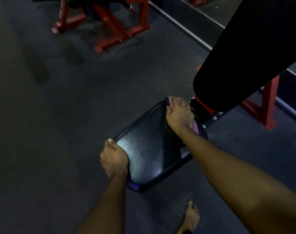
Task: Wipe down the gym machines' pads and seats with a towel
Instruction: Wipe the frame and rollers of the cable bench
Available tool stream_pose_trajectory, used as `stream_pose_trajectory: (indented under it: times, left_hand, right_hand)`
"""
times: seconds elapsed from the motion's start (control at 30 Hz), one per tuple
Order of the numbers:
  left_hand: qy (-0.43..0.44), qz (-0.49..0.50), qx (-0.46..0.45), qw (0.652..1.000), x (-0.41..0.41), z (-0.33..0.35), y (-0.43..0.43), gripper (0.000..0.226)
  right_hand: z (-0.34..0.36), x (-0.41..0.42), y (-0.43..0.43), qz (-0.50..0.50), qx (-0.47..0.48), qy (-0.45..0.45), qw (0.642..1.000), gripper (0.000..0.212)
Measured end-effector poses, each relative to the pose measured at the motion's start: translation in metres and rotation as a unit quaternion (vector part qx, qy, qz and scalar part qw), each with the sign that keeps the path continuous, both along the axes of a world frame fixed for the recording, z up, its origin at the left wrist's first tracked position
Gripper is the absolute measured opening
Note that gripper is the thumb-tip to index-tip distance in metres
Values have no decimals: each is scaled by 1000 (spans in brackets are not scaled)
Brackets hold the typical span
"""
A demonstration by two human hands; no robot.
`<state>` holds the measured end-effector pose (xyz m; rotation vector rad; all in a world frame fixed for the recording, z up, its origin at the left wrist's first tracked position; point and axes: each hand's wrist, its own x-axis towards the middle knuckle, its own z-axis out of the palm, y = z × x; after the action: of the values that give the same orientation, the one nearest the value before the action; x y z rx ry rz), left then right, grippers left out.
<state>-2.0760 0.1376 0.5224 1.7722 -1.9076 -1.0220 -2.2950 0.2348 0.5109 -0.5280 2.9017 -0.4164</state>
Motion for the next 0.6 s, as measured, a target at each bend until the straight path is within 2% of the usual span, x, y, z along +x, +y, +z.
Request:
stream_pose_trajectory:
  times: [0.17,0.3,0.37,0.47,0.6]
  left_hand:
    - [-3,3,-1,1000,-2,1,3,46]
    - [6,6,-1,1000,-2,3,5,47]
    - [9,6,4,1000,-3,4,6,47]
    - [11,1,2,1000,-3,4,7,48]
    - [22,3,-1,1000,-4,3,7,46]
  right_hand:
    - [7,49,-22,196,1,-10,980,55]
    - [8,109,15,265,-42,21,963,57]
    - [-1,112,48,239,-69,46,968,55]
    - [-16,78,98,137,-63,64,986,55]
    - [-15,31,112,-22,-91,5,996,54]
